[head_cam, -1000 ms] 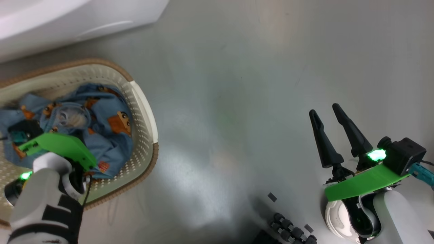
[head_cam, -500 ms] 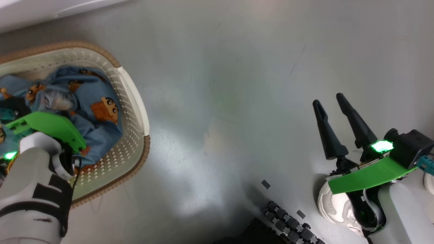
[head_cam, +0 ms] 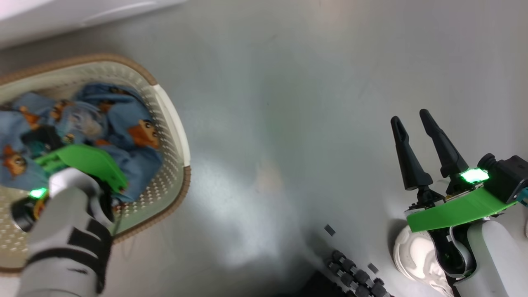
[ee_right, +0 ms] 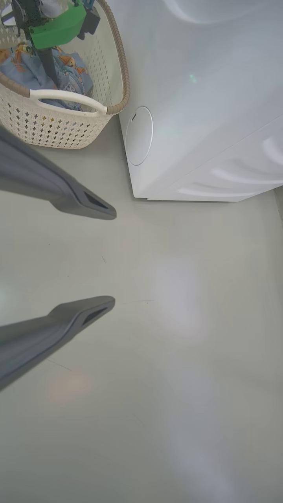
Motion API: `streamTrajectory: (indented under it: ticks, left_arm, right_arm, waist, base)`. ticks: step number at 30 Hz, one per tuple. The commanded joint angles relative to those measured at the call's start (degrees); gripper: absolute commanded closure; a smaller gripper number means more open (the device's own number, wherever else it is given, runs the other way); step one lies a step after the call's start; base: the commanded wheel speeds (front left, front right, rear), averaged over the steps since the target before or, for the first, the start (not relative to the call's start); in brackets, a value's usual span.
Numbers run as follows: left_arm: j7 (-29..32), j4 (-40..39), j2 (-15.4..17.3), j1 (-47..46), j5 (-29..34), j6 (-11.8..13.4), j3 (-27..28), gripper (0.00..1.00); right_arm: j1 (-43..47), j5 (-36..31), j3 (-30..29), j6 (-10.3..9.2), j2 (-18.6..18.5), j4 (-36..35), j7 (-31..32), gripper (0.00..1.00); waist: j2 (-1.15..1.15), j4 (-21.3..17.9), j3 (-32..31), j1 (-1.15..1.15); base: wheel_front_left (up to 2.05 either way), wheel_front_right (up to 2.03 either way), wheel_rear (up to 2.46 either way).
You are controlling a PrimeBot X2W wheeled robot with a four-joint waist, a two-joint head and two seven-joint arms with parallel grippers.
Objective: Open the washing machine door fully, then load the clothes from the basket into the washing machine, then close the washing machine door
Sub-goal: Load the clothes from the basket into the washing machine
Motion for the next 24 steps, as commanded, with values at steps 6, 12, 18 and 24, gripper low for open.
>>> streamTrajectory:
  ticks: [6, 12, 18, 24]
  left_arm:
    - [-5.64, -0.55, -2.1, 8.16, -0.76, -2.47, -0.37, 1.0]
    - [-7.61, -5.1, -3.16, 14.98, -2.27, -4.49, -0.32, 1.0]
    - [-7.74, -15.82, -3.35, 25.39, -4.64, -5.24, -0.96, 1.0]
    - [-7.75, -27.42, -3.37, 37.04, -6.69, -4.04, -2.77, 1.0]
  right_arm:
    - [3.39, -0.63, -0.12, 0.09, -1.72, -0.8, -0.68, 0.0]
    - [6.26, -1.94, -0.55, 0.09, -2.72, -0.68, -0.68, 0.0]
    - [10.53, -3.69, -0.83, 0.09, -3.26, -0.21, -0.68, 0.0]
    - [15.3, -5.04, -1.24, 0.09, -2.67, 0.76, -0.68, 0.0]
  waist:
    - [0.0, 6.09, -9.35, 0.0]
    - [0.0, 10.27, -17.95, 0.0]
    - [0.0, 13.6, -27.17, 0.0]
    - [0.0, 15.99, -36.07, 0.0]
  base:
    - [0.0, 0.0, 0.0]
    - [0.0, 0.0, 0.0]
    - [0.0, 0.0, 0.0]
    - [0.0, 0.0, 0.0]
